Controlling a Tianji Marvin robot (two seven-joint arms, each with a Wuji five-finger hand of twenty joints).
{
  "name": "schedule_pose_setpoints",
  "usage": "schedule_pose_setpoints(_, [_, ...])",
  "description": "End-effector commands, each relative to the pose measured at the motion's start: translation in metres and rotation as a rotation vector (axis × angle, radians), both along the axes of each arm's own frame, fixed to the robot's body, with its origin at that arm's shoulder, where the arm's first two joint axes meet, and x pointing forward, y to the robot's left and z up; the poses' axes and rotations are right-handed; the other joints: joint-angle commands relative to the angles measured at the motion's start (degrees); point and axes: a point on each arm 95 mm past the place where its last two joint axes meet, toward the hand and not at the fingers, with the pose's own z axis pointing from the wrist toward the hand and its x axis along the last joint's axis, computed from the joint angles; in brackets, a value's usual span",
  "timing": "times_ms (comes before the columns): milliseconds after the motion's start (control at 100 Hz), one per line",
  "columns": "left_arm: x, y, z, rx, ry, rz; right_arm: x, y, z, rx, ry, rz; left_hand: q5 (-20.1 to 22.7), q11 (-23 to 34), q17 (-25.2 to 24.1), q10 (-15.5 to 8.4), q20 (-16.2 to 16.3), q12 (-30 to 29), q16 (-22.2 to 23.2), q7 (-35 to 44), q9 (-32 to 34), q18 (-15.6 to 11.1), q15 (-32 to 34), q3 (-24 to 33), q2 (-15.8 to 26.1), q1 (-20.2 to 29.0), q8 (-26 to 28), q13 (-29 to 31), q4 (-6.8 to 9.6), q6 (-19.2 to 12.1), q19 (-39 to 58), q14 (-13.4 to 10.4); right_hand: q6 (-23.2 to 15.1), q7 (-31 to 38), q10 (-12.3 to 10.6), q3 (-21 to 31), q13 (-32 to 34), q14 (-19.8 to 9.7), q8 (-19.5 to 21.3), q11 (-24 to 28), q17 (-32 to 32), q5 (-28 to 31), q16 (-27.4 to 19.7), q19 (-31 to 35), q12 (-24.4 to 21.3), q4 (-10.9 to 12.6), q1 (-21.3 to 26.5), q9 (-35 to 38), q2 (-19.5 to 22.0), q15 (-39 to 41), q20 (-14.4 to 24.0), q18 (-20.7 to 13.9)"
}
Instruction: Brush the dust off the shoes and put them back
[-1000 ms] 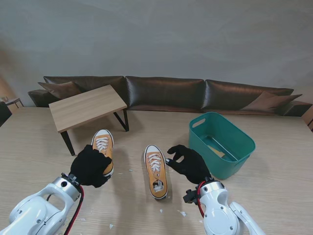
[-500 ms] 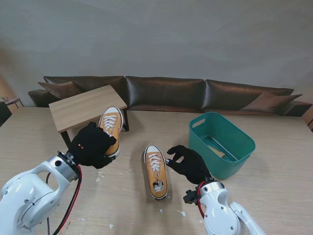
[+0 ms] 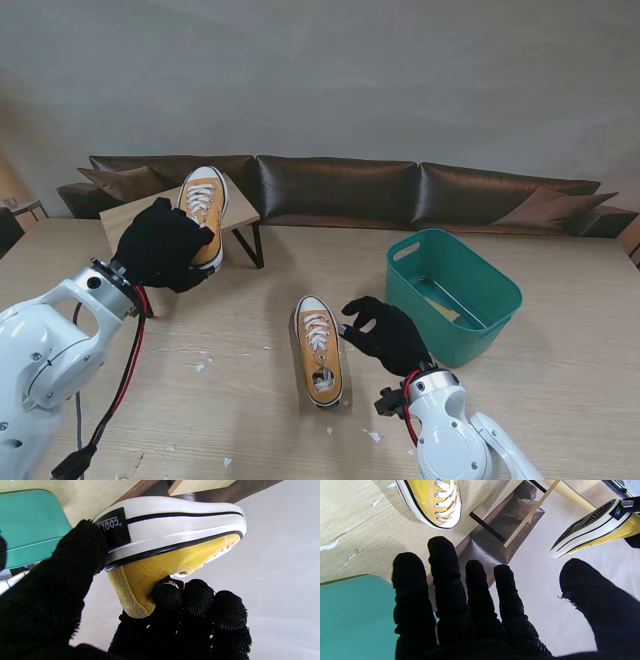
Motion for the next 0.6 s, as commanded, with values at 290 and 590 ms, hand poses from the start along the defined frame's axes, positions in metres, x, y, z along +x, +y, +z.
schedule_pose_setpoints(290, [0.052, 0.045, 0.006, 0.013, -0.025, 0.112, -0.003, 0.006, -0.006, -0.004, 0.025, 0.031, 9.3, -1.3, 0.0, -6.5, -0.8, 1.5, 0.5, 44.1, 0.7, 0.0, -0.4, 8.2, 7.3, 11.0, 7.3, 1.2, 4.11, 2.4, 3.0, 0.6, 0.0, 1.0, -0.8, -0.7, -1.2, 0.3, -0.6, 0.1, -14.1, -2.0, 0.4, -0.7, -0.7, 1.1, -1.6, -1.3, 1.8, 0.7, 1.0, 0.7])
schedule_pose_setpoints(590, [0.085, 0.066, -0.009, 0.019, 0.001, 0.193, -0.003, 0.009, -0.011, -0.005, 0.042, 0.050, 9.2, -1.4, -0.7, -6.2, -0.4, 1.5, 0.9, 43.9, 0.5, 0.1, -0.3, 7.9, 7.4, 11.3, 7.5, 0.9, 4.04, 2.9, 2.8, 0.8, -0.1, 1.0, -0.9, -0.7, -1.3, 0.2, -0.6, 0.2, -14.1, -2.1, 0.3, -0.6, -0.7, 1.1, -1.7, -1.3, 1.9, 0.7, 1.0, 0.7])
